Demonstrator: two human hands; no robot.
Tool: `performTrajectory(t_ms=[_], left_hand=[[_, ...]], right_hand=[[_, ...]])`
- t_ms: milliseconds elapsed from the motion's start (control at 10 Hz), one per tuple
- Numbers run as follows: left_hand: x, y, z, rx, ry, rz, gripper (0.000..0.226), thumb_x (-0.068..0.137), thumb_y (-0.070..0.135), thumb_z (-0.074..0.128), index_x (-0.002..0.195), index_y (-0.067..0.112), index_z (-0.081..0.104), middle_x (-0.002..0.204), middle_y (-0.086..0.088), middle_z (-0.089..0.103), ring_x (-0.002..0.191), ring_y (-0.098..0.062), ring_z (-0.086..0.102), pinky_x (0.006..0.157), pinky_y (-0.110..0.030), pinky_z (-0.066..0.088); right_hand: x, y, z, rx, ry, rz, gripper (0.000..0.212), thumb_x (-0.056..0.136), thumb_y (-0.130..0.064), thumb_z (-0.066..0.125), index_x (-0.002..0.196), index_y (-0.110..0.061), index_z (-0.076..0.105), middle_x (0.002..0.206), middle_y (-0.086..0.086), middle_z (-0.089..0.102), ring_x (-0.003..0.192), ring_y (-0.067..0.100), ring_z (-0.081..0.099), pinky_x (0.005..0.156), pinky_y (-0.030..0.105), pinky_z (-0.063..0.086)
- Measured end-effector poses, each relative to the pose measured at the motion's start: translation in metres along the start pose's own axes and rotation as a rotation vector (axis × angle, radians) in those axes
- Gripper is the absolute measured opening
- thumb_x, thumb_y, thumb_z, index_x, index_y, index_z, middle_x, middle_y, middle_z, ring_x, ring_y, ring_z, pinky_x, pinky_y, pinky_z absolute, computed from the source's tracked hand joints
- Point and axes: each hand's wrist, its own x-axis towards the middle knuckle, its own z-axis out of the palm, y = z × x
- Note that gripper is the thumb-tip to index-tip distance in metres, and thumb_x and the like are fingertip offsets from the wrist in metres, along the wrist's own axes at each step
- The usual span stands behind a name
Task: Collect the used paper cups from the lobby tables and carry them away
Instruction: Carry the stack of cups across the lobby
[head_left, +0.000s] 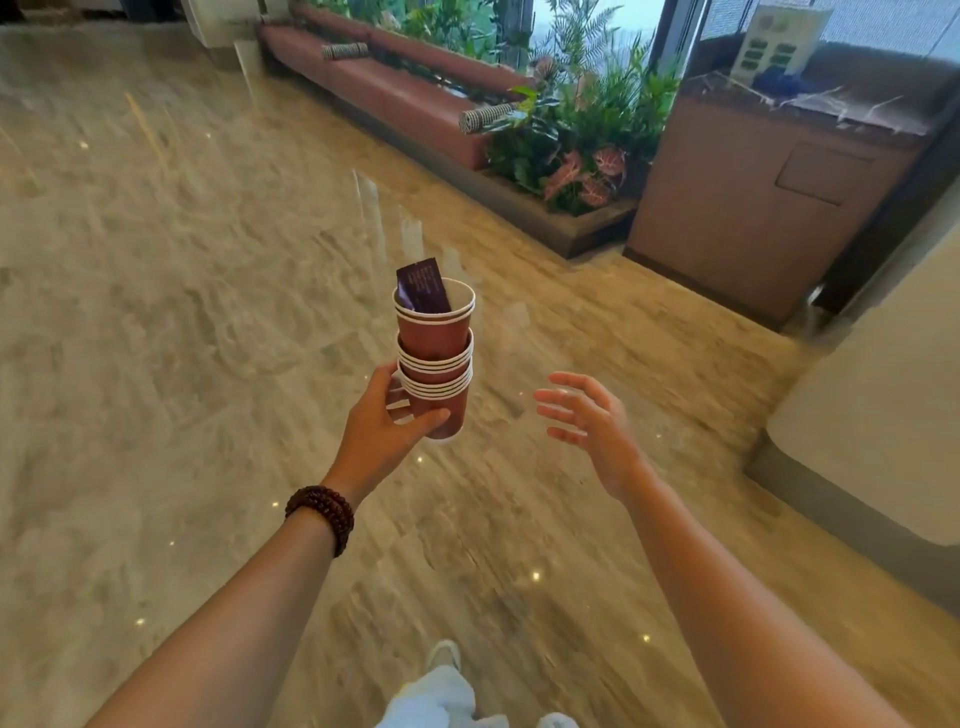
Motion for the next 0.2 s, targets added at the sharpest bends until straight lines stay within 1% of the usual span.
performTrajectory(t_ms=[100,200], left_hand=[[0.058,0.000,-0.006,-0.004,-0.034,0.016,0.057,0.070,0.024,0.081,0.118,0.030,0.051,0.113,0.006,0.063,0.101,-0.003,0.062,0.085,-0.027,0.052],[0.115,-0.001,-0.008,-0.010,-0.067,0.031,0.058,0.070,0.023,0.081,0.119,0.030,0.051,0.113,0.006,0.063,0.098,0.001,0.062,0.083,-0.024,0.052]], right_hand=[[0.045,-0.013,0.011,0.012,0.032,0.002,0.028,0.095,-0.012,0.047,0.122,-0.006,0.054,0.110,0.012,0.067,0.099,0.024,0.061,0.084,0.038,0.049],[0.090,-0.023,0.018,0.009,0.077,-0.002,0.028,0.096,-0.013,0.048,0.122,-0.006,0.055,0.113,0.013,0.067,0.105,0.029,0.062,0.090,0.044,0.049]])
